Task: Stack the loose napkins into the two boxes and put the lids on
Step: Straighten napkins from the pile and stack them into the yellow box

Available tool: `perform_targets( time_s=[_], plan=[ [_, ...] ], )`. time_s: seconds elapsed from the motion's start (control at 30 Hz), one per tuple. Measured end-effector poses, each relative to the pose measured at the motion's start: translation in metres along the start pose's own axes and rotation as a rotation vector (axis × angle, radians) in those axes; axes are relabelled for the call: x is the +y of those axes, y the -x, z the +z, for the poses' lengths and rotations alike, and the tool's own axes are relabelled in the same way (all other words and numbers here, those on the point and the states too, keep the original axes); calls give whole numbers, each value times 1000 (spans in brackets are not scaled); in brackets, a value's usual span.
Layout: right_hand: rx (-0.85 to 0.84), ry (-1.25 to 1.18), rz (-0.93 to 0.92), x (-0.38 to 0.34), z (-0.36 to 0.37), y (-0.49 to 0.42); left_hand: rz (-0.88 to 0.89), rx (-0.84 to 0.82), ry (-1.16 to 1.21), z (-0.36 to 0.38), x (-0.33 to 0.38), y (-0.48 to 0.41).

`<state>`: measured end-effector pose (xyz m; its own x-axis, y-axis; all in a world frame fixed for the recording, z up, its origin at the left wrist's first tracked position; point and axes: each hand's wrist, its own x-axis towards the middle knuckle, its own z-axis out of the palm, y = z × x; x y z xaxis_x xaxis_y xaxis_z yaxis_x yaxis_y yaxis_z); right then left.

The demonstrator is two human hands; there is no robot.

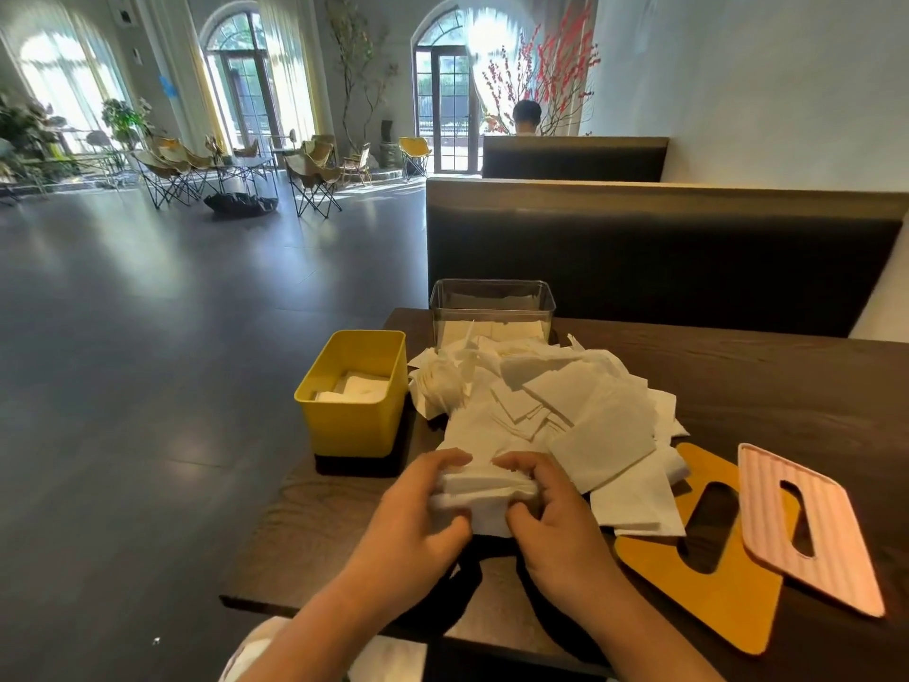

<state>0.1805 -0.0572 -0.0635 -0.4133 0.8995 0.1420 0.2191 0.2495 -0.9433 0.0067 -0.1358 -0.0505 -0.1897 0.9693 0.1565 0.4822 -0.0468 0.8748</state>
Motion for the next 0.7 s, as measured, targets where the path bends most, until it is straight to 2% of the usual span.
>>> perform_targets(
  time_s=[0.1, 0.27, 0.5, 0.7],
  plan=[
    [4, 35, -31, -2, -1, 3, 12, 38, 23, 1, -1, 1],
    [-121, 95, 9, -8, -1, 6, -29, 75, 121, 7, 0, 0],
    [-7, 57, -31, -6, 1, 7, -40, 74, 251, 14, 4, -1],
    [-84, 128, 12, -5, 4, 5, -80, 93, 253, 14, 2, -5]
  ],
)
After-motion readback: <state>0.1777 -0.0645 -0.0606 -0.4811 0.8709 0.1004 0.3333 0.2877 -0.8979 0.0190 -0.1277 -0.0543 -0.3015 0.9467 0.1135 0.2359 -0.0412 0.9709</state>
